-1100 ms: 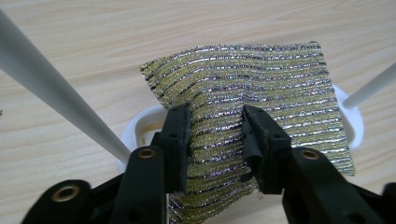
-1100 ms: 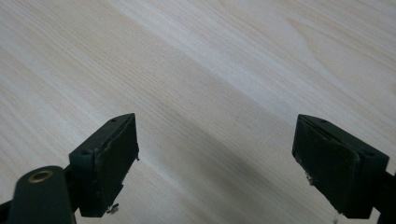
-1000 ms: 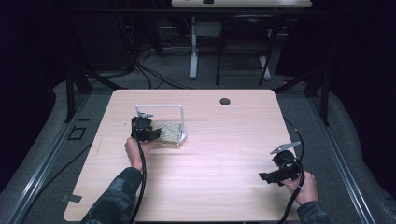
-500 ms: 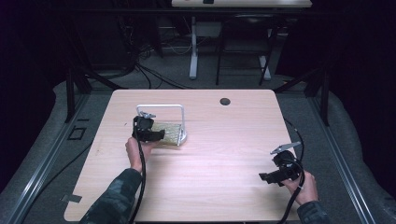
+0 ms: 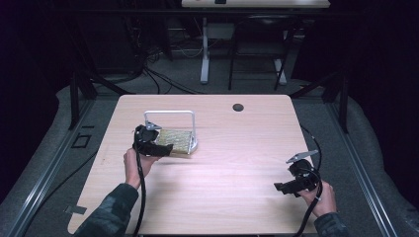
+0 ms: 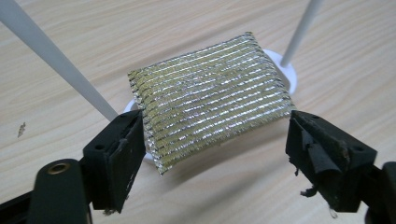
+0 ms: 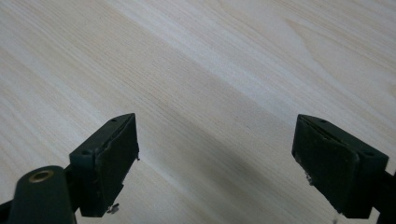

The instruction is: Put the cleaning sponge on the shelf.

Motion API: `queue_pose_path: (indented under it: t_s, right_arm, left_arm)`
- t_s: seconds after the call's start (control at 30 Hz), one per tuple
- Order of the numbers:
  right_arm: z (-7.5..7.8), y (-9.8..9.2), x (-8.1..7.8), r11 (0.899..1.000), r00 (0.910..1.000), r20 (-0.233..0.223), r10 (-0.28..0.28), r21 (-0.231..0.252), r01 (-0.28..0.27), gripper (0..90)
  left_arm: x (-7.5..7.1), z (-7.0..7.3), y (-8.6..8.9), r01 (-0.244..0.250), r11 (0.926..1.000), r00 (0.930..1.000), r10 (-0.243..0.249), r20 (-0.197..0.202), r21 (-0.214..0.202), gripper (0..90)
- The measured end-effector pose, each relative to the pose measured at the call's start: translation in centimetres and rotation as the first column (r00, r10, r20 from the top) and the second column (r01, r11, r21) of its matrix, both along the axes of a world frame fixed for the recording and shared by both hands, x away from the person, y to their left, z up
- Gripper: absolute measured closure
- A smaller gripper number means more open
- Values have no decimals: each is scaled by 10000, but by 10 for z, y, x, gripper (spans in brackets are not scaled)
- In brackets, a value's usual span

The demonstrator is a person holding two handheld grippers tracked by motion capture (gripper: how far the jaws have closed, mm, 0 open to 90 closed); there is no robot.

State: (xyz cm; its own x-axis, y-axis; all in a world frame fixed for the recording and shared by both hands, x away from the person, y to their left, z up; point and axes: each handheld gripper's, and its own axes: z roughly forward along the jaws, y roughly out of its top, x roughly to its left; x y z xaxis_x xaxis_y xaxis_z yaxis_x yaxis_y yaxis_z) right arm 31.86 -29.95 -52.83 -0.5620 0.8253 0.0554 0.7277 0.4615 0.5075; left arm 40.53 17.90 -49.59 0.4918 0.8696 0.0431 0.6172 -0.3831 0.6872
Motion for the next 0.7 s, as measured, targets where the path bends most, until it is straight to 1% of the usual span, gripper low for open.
queue_pose_path:
  t_s: [0.13,0.23,0.27,0.33,0.4,0.43,0.53,0.57,0.6,0.7]
  right_arm:
    - [0,0,0,10000,10000,22,-51,3,51,142]
    - [0,-1,0,10000,10000,56,9,-67,-9,143]
    - [0,-1,0,9999,10000,75,17,-112,-16,143]
    - [1,-1,-1,10000,10000,37,-38,-63,38,144]
    - [1,-1,-1,10000,10000,6,-73,-61,73,144]
    - [1,-1,-1,10000,10000,25,-86,-50,86,144]
    - [1,0,-1,10000,10000,40,-57,-62,57,145]
    - [1,-1,-1,9999,10000,67,17,-153,-16,145]
    - [0,1,-1,10000,10000,62,-47,-62,47,145]
    - [0,1,-2,9999,10000,69,-29,-129,30,146]
  left_arm:
    - [-12,10,1,339,9994,9994,-339,7,87,154]
    - [-22,17,3,530,9984,9984,-533,169,173,153]
    - [-25,19,4,601,9981,9981,-603,146,103,151]
    - [-31,21,6,685,9976,9975,-687,168,120,146]
    - [-37,22,8,827,9964,9966,-828,32,189,138]
    - [-40,22,9,825,9964,9966,-826,44,169,132]
    - [-48,21,12,1025,9945,9946,-1021,-204,196,106]
    - [-51,19,13,1095,9937,9936,-1087,-295,257,98]
    - [-53,18,13,1121,9932,9933,-1111,-326,322,91]
    - [-62,15,17,1180,9921,9921,-1159,-474,437,71]
